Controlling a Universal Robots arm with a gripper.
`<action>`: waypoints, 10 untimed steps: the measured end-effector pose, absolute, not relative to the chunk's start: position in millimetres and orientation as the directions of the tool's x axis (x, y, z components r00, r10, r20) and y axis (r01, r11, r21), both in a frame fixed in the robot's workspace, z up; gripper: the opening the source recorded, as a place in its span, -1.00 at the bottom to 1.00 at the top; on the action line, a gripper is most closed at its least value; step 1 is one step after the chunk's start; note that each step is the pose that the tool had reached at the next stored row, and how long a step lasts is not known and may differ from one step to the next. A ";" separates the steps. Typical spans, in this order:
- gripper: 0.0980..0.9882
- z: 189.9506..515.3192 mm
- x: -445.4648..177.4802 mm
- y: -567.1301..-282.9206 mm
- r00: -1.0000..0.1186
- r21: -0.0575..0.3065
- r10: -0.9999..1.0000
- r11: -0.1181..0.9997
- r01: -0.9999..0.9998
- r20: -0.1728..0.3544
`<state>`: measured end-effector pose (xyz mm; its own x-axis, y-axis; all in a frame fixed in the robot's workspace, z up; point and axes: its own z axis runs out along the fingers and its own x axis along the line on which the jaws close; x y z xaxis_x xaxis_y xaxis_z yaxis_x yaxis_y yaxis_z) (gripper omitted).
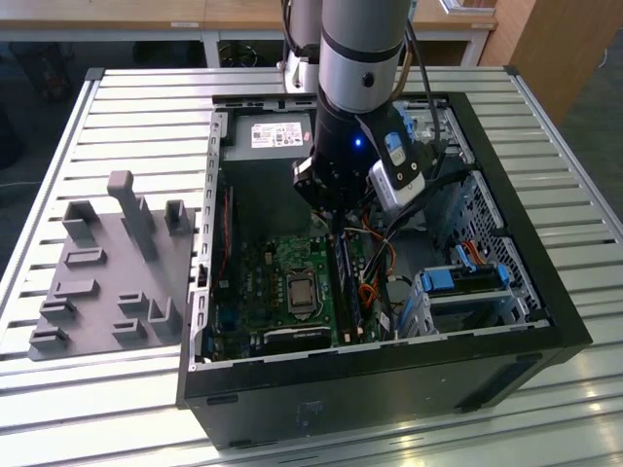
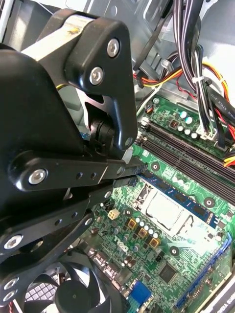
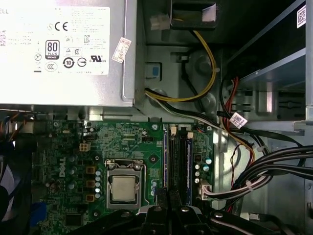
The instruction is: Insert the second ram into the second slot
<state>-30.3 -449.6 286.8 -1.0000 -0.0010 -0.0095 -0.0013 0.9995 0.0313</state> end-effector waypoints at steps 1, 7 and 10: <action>-0.92 286.5 -30.3 -449.5 -1.000 0.031 -0.001 1.000 -0.001 -0.010; -0.92 284.4 -30.3 -449.5 -1.000 0.031 -0.001 1.000 -0.001 -0.010; -0.92 283.0 -30.3 -449.5 -1.000 0.031 -0.001 1.000 -0.001 -0.010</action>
